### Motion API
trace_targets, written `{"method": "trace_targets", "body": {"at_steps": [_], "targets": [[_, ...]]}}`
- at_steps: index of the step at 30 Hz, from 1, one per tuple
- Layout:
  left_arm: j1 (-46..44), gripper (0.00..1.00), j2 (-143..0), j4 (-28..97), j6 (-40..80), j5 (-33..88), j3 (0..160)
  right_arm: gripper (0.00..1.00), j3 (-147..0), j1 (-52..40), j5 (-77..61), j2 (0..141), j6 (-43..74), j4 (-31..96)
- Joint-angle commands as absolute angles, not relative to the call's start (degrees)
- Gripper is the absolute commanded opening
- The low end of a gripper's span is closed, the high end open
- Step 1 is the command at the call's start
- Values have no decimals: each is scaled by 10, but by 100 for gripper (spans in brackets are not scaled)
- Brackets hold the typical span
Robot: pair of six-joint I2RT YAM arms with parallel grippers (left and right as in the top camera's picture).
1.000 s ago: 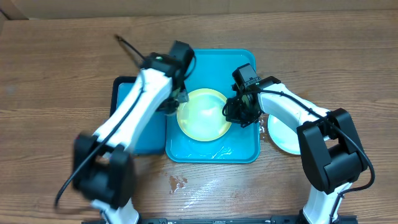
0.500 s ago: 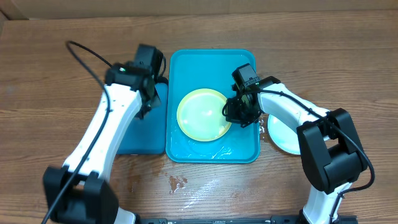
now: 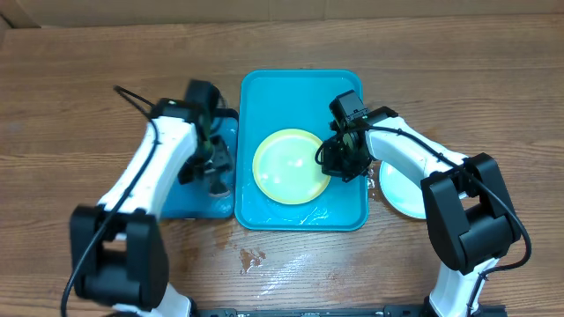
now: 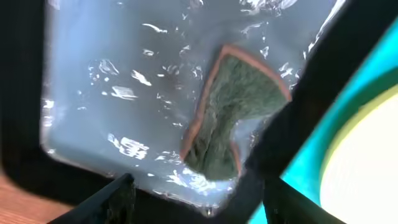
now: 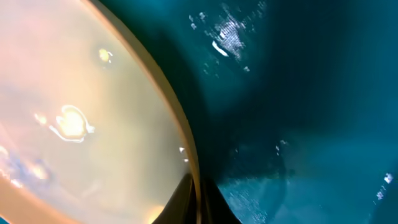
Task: Clean dirty plates on tray and stack at the side
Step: 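Drop the sponge into the black tray with the left gripper, then lift the yellow plate with the right gripper and tilt it over the black tray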
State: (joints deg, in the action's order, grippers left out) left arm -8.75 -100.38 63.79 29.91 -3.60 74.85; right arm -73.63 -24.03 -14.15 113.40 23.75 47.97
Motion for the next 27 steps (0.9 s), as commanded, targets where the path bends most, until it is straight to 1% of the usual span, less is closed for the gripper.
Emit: {"method": "trace_targets", "body": {"at_steps": [1,2,6,10,13,14,18,21,24,27], "targets": [[-57,69,-923,688,282,-15,819,4,-759,-244,-76,1107,225,518],[-48,73,-908,701,282,-14,833,4,-772,-247,-62,1094,224,529],[-14,80,-841,748,282,-11,885,4,-849,-264,-21,1047,185,575],[25,83,-768,771,256,24,936,4,-938,-296,15,1032,175,608],[53,95,-712,776,246,44,971,4,-980,-336,45,1032,175,587],[58,100,-696,776,244,46,980,4,-983,-353,62,1032,175,565],[60,100,-617,774,244,46,1002,4,-983,-425,143,1043,175,463],[60,100,-576,781,244,45,1002,4,-983,-469,170,1058,165,402],[60,100,-551,792,244,44,1002,4,-983,-498,185,1081,142,363],[60,100,-540,806,244,43,1002,4,-983,-518,242,1102,143,345]]}}
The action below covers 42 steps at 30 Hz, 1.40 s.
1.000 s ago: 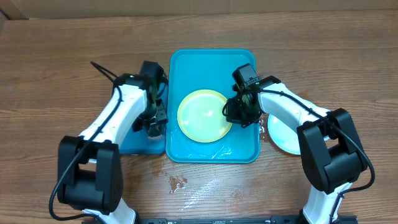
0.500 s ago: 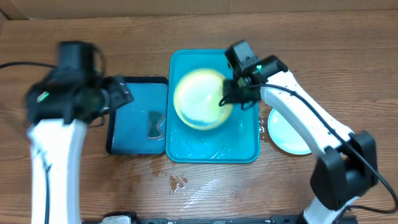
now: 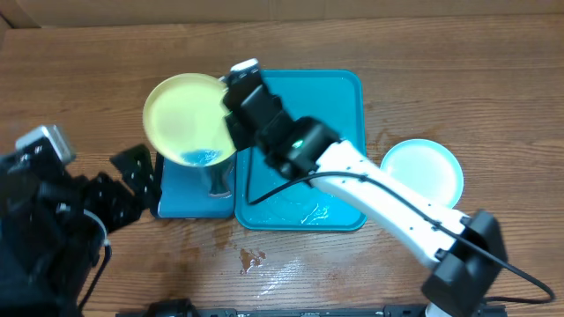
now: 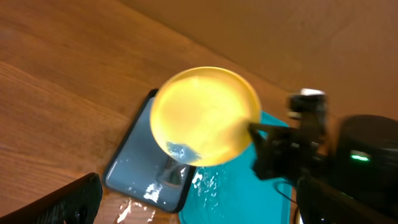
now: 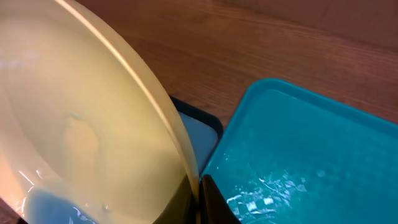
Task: Clean dirty plates on tray and stack at the side
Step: 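Lift the yellow plate with the right gripper and tilt it over the black tray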
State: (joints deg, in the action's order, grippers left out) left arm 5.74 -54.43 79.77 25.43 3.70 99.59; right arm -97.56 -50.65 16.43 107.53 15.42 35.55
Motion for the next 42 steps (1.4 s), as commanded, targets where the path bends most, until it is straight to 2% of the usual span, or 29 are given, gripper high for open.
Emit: {"method": "trace_targets", "body": {"at_steps": [1,11,24,42], "targets": [[60,100,-539,810,244,43,1002,4,-983,-522,256,1103,143,345],[60,100,-540,825,244,41,1001,4,-984,-562,311,1053,116,343],[60,100,-540,825,244,41,999,4,-984,-648,501,1029,35,334],[60,100,-540,825,244,41,999,4,-984,-666,531,1029,25,328]]}}
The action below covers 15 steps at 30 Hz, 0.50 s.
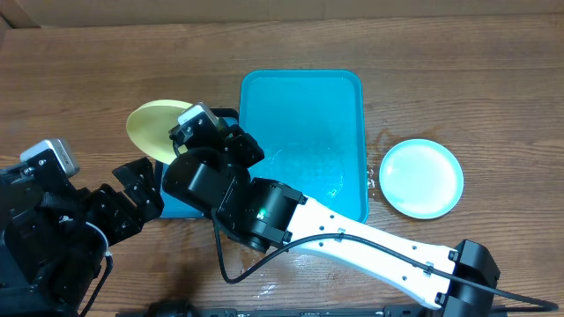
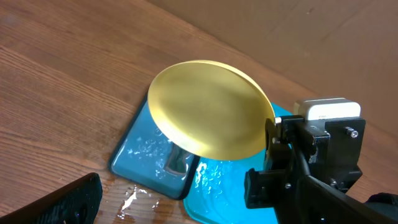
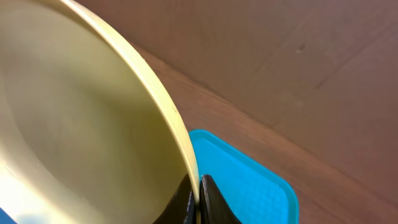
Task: Clean dirty plates on tray and stack at the side
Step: 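Lift the yellow plate with the right gripper and tilt it over the black tray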
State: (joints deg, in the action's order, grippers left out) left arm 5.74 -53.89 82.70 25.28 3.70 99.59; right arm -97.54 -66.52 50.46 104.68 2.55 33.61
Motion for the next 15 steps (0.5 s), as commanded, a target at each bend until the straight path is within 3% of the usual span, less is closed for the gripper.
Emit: {"method": "trace_targets", "body": {"at_steps": [1,15], "targets": [[60,100,-540,825,244,41,999,4,-984,-666,539,1029,25,328],[60,100,-540,825,244,41,999,4,-984,-666,551,1029,25,328]]}}
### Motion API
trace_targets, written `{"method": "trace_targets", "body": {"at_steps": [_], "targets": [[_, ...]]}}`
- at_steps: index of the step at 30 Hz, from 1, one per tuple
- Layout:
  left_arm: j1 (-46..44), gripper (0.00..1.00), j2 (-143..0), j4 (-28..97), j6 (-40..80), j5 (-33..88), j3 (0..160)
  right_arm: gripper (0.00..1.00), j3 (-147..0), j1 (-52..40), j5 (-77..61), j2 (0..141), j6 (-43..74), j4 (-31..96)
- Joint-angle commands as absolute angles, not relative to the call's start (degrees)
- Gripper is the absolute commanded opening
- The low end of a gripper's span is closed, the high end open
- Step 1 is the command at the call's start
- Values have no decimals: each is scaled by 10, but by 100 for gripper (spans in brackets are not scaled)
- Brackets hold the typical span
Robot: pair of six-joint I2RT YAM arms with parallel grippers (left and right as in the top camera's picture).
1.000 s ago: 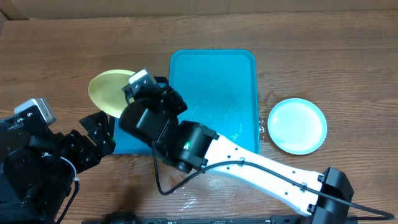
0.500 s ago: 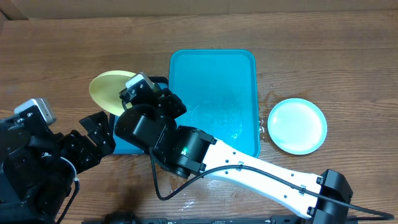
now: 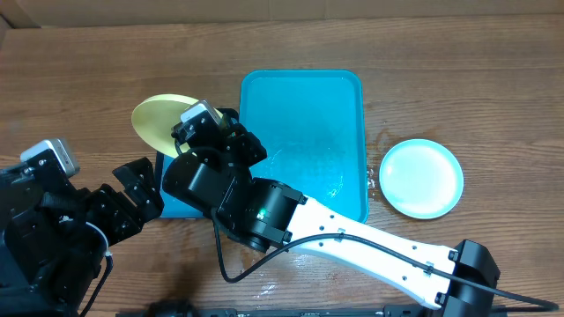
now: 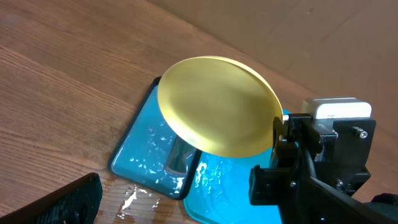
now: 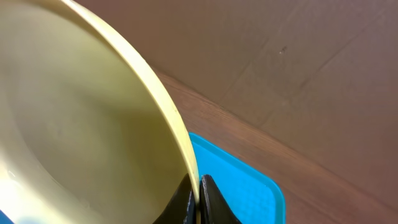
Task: Clean dirty plates on tray and stack at the side
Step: 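Lift the yellow plate with the right gripper and tilt it over the black tray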
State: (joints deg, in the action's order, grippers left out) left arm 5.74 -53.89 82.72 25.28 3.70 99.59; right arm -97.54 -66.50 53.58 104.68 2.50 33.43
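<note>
My right gripper (image 5: 198, 194) is shut on the rim of a yellow plate (image 5: 74, 124), held tilted high above the table's left side. The yellow plate (image 4: 217, 106) hangs over the blue water tub (image 4: 140, 158), where a dark sponge (image 4: 180, 157) lies. The teal tray (image 3: 300, 97) holds only water. A pale green plate (image 3: 421, 178) lies on the table right of the tray. My left gripper (image 3: 141, 187) stands open and holds nothing at the lower left, well apart from the tub.
Spilled water (image 4: 138, 200) glistens on the wooden table (image 3: 493, 79) in front of the tub. The raised right arm (image 3: 352, 233) spans the table's middle and hides part of the tub. A cardboard wall (image 5: 280, 50) stands behind the table.
The yellow plate has shifted slightly to the right above the tub, still pinched by my right gripper. My left arm has not moved.
The yellow plate lay in the tray with my right gripper on its rim, and my left gripper hung over the sponge in the tub. Then the plate was tilted over the tub with blue water pooled in it, my left arm withdrawn. Now it hangs higher, drained.
</note>
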Motion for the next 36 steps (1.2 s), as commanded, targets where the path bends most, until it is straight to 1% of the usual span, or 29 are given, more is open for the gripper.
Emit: {"method": "trace_targets", "body": {"at_steps": [1,11,14,16,17,19,20,22,25,36], "targets": [[60,100,-540,825,244,41,999,4,-984,-666,551,1029,25,328],[60,100,-540,825,244,41,999,4,-984,-666,557,1029,25,328],[60,100,-540,825,244,41,999,4,-984,-661,598,1029,25,316],[60,100,-540,825,244,41,999,4,-984,-659,568,1029,29,309],[60,100,-540,825,244,41,999,4,-984,-662,563,1029,18,309],[60,100,-540,825,244,41,999,4,-983,-664,596,1029,-40,299],[60,100,-540,825,244,41,999,4,-983,-664,621,1029,-43,285],[60,100,-540,825,244,41,999,4,-983,-665,605,1029,-31,276],[60,100,-540,825,244,41,999,4,-983,-676,606,1029,-51,277],[60,100,-540,825,244,41,999,4,-983,-675,606,1029,-50,277]]}}
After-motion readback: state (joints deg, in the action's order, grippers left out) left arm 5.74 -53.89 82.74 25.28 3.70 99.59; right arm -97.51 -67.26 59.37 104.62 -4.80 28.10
